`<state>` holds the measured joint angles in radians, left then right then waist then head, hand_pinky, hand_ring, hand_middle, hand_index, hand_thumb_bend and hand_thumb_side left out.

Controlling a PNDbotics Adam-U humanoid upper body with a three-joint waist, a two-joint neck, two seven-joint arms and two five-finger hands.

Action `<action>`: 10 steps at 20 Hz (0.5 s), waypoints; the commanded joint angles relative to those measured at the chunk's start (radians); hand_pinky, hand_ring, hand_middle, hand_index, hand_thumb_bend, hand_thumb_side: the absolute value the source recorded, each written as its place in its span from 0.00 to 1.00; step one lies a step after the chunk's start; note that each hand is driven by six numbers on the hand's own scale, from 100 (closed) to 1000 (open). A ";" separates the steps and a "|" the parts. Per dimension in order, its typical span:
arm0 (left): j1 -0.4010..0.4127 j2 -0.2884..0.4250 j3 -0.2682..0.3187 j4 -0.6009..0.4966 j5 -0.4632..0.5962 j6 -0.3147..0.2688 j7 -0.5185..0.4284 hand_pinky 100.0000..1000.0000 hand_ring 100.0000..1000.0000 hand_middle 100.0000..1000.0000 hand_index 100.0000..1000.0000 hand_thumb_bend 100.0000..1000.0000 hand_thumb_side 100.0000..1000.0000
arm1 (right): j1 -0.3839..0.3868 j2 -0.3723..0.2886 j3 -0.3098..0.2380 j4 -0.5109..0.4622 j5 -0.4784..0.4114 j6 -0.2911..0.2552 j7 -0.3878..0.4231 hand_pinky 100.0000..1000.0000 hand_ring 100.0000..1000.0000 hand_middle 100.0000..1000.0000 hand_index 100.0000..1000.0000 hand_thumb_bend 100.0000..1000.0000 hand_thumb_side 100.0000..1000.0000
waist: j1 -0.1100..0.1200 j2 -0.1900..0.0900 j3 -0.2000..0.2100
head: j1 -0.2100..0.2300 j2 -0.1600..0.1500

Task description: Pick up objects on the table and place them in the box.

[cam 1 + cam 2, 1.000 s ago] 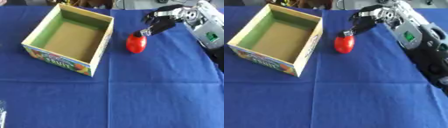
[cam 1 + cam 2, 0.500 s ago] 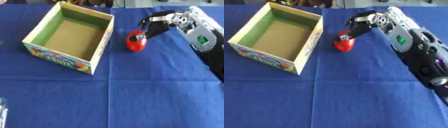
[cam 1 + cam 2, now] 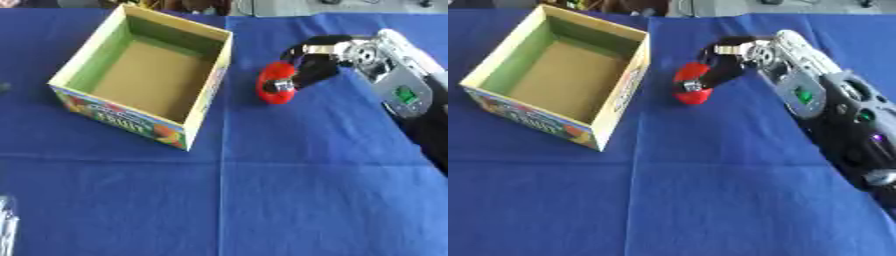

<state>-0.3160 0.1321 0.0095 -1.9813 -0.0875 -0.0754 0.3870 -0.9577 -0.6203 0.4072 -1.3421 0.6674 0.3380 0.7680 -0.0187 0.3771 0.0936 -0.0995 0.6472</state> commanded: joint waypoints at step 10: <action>-0.010 0.006 -0.005 -0.019 0.007 -0.002 -0.005 0.51 0.91 0.81 0.59 0.00 0.89 | -0.009 0.003 -0.013 0.062 0.010 -0.025 -0.059 0.83 0.83 0.84 1.00 0.47 0.74 | 0.008 -0.006 0.005 | -0.001 -0.020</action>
<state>-0.3169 0.1315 0.0090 -1.9813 -0.0826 -0.0754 0.3845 -0.9558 -0.6058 0.4057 -1.2822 0.6775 0.3129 0.7179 -0.0134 0.3887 0.0973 -0.0999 0.6389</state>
